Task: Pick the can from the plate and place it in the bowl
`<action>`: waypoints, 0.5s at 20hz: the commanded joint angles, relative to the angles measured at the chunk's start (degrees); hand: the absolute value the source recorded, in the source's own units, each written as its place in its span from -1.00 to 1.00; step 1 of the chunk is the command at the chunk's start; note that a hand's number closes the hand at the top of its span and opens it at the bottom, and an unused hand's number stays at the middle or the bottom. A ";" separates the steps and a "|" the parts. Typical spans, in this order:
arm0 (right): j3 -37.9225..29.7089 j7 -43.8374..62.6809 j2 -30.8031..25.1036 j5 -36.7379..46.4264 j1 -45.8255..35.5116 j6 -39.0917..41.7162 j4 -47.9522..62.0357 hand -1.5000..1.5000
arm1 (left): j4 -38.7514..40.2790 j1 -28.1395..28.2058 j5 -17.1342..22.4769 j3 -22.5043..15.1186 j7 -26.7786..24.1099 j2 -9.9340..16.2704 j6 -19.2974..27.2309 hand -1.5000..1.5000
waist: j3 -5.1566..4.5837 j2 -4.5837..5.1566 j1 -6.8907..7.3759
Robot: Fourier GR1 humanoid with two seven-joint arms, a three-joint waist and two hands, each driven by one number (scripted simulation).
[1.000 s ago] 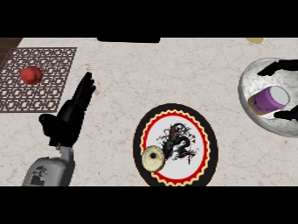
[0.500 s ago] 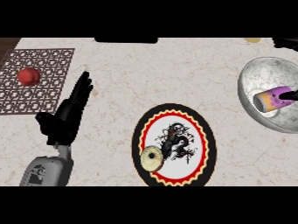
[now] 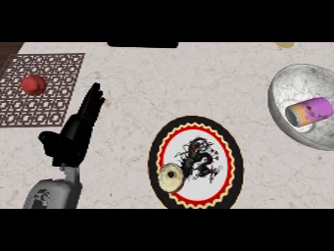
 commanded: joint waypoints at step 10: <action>-0.32 -4.15 -4.93 -7.67 2.30 21.88 0.93 -1.00 | 0.19 -2.13 1.12 0.79 1.65 0.33 -0.80 0.00 | 0.36 0.66 0.41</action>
